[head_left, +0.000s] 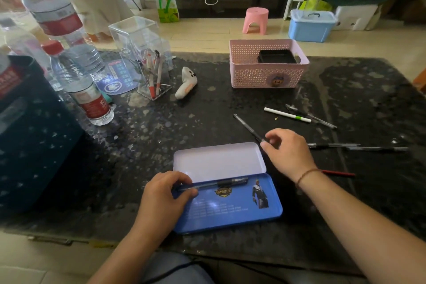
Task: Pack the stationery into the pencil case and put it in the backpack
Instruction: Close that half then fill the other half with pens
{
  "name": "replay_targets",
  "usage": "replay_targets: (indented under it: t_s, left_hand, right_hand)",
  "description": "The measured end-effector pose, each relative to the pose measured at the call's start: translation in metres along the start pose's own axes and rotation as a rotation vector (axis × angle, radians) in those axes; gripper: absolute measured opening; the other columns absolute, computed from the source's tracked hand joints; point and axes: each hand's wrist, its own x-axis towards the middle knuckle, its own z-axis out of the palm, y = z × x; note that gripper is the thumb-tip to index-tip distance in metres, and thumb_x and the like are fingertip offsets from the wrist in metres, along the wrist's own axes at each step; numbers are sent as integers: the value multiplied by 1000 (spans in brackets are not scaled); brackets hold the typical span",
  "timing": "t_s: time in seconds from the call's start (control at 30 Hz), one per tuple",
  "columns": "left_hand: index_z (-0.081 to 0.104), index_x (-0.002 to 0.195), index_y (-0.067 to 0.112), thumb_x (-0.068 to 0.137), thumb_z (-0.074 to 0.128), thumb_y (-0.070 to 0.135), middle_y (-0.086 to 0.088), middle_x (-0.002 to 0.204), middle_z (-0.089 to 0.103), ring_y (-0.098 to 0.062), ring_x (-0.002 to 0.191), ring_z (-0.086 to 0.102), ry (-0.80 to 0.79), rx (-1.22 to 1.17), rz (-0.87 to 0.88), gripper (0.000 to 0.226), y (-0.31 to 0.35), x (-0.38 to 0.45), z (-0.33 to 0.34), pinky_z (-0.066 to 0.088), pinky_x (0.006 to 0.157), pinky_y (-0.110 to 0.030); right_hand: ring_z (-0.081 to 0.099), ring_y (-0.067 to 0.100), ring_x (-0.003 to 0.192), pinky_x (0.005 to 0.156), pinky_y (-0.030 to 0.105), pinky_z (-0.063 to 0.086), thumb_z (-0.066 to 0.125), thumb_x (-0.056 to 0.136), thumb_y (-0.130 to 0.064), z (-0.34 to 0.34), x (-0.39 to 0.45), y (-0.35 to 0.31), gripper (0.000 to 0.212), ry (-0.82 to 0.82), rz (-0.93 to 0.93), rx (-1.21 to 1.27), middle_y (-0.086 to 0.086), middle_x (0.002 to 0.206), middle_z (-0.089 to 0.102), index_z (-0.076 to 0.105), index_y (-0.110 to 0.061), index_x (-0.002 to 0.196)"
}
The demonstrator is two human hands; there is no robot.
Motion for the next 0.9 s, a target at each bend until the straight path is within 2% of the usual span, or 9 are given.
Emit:
replay_targets:
  t_s: [0.1,0.27,0.37,0.43,0.53,0.6,0.7,0.8,0.9]
  left_hand:
    - [69,82,32,68,87,19,26,80,59,-1,79,58,-5,2,33,26,-2,0,-3,42,71,-10]
    - [70,82,29,71,85,19,27,79,58,0,80,59,21,35,32,22,0,1,-1,43,72,-10]
    - [68,96,29,74,82,33,20,91,63,-2,88,59,43,90,102,27,-1,-2,-1,54,84,-33]
    - [62,118,27,76,70,50,10,114,63,-13,108,56,55,182,203,49,3,-4,-2,47,99,-41]
    - [50,133,27,79,72,48,10,123,58,-8,113,50,72,71,289,62,33,0,-6,39,100,-22]
    - [52,130,27,80,75,40,13,108,59,-2,96,54,119,-63,316,57,56,0,-9,40,86,-9]
    - [60,108,26,78,71,20,18,91,65,0,83,63,172,-314,368,33,74,-7,-17,44,73,-8]
    - [65,94,20,80,62,11,7,85,69,-5,77,65,127,-568,297,16,59,-19,-19,48,70,-16]
    - [64,100,26,77,61,23,-2,90,70,-16,83,67,164,-654,132,24,31,-28,-16,52,77,-22]
  right_hand:
    - [58,20,84,78,32,49,67,82,-35,8,18,7,19,-133,79,-152,2,92,60,68,-20,93]
    - [61,20,78,70,33,51,67,80,-33,4,21,1,13,-146,127,-185,-3,80,63,62,-25,72]
    - [62,17,67,65,28,49,72,75,-24,-16,15,-5,10,96,115,126,-2,68,66,65,-21,69]
    - [62,15,68,64,27,49,71,79,-20,-37,3,-25,4,287,5,406,0,72,66,68,-18,77]
    - [62,15,82,75,25,51,68,86,-15,-59,-24,-70,8,406,-340,541,7,89,65,70,-11,93]
    - [60,20,91,83,29,48,66,87,-10,-58,-47,-100,11,334,-634,441,11,96,64,70,-4,96]
    - [60,30,88,82,41,48,60,90,-4,-40,-77,-125,13,193,-1019,234,10,90,67,71,-6,95]
    - [55,24,81,70,37,49,55,88,1,-20,-90,-121,31,97,-993,181,8,88,62,66,-12,115]
    - [49,17,84,64,38,52,58,76,10,4,-89,-103,66,-153,-795,95,5,110,47,47,-15,136]
